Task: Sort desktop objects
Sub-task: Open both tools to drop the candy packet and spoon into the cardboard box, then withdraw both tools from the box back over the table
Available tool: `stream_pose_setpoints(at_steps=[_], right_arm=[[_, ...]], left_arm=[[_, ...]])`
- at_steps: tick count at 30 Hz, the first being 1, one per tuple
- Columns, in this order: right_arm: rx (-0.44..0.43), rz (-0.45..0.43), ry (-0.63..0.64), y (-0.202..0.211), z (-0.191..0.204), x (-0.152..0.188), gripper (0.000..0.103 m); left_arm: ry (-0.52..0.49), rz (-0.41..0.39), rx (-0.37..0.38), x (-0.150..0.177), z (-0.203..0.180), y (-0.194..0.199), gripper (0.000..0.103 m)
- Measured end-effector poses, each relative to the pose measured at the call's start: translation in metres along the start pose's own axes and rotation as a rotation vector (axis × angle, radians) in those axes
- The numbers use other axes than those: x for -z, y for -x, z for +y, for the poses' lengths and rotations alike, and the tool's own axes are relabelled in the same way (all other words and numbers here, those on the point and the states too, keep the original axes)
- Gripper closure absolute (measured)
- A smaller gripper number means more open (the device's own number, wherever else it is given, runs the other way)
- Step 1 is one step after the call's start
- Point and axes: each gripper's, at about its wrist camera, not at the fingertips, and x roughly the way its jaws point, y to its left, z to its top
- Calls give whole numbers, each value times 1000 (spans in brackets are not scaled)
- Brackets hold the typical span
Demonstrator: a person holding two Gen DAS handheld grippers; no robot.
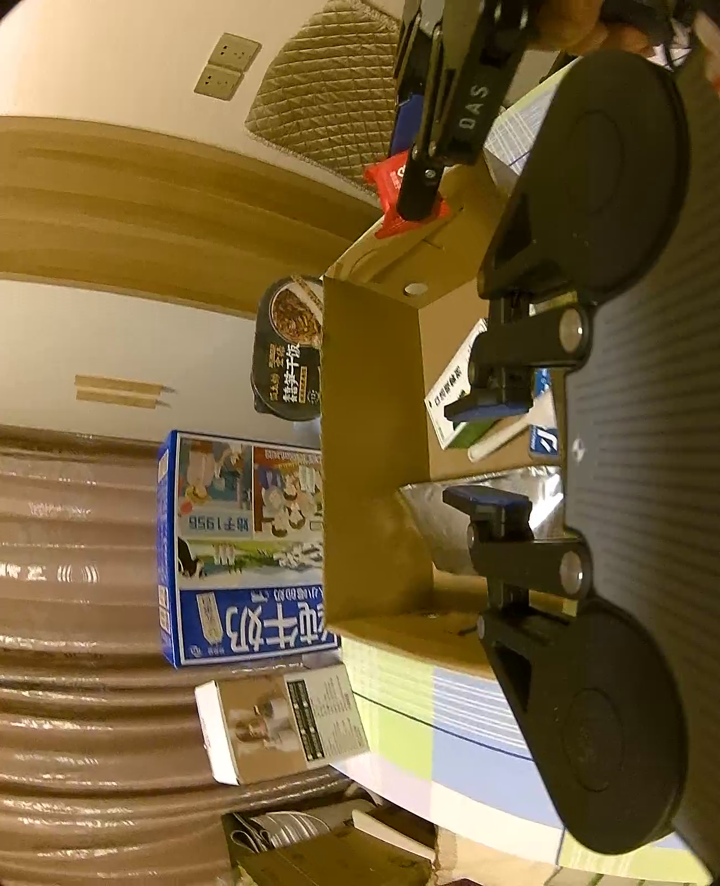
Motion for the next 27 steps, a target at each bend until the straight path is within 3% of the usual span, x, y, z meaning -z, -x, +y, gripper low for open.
stream_pose_setpoints(at_steps=[3,5,10,14,22,27], right_arm=[[-45,-6,9,-7,3,-3,65],[-45,-17,15,-9,3,-5,45],[-34,-41,-36,8,-8,-3,42],[-3,-48,-96,36,-20,17,25],[12,76,-189,98,-25,92,21],[-3,143,-209,132,-18,124,20]], left_arm=[[3,-3,-7,3,4,5,82],[10,-7,-7,4,6,8,81],[25,-50,-15,5,9,25,57],[38,-76,-32,14,13,45,42],[50,-47,-91,55,21,91,15],[79,10,-125,92,26,118,5]])
